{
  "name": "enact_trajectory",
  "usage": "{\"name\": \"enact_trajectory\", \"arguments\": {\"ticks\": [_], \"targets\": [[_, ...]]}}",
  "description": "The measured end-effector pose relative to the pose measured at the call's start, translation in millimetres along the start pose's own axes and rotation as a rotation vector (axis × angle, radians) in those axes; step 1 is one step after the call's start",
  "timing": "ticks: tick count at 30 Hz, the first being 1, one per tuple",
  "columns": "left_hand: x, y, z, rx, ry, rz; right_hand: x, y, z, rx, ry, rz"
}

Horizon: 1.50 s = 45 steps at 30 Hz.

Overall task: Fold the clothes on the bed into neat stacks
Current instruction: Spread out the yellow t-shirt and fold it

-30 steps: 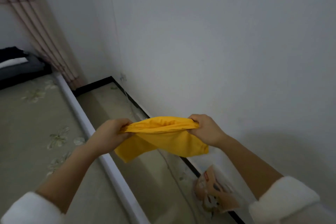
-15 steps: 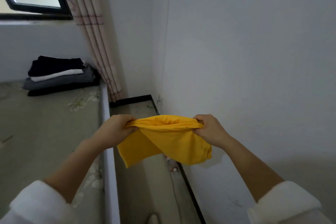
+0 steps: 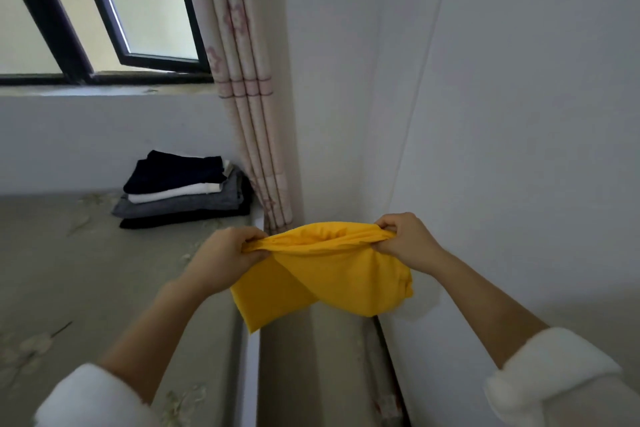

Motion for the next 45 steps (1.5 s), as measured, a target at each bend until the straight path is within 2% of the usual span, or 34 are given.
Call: {"name": "enact_trajectory", "arguments": {"ticks": [5,13,17,22,27,32,35,42,45], "targets": [[-79,-53,22,-0.01,0.086,0.089,-123,-7,-13,-0.003,-0.053,0.077],[-192,-148,66,-0.098,0.118,0.223,-312,-40,-46,-0.015,-0.218,0.203],[-227,-201,92,-0.177,0.119,0.308,-389,-67,-78,-0.025,-0.261,0.26],[-261,-280,125,-0.167,0.157,0.39,-477,-93,-136,-0.09,-0.353,0.273],[-293,-367,156,-0.131,0.175,0.444,-557,-121,-202,-0.127,-0.452,0.238],[-321,-445,188,-0.092,0.113,0.496,-617,-149,-260,-0.152,-0.533,0.197],[-338,-481,205,-0.088,0.09,0.541,-642,-162,-288,-0.193,-0.57,0.163],[-374,-555,248,-0.138,0.199,0.598,-690,-183,-341,-0.303,-0.635,0.048],[-411,-589,246,-0.181,0.146,0.567,-715,-180,-363,-0.284,-0.639,-0.013]]}}
Point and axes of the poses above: each hand's wrist, its own x-axis away from the middle knuckle, its own z-axis out of the back of the hand, y = z × x, the point moved 3 cm from there along -x, towards the middle knuckle, and after that the axes turned 2 degrees about -y, right-handed, at the moved point
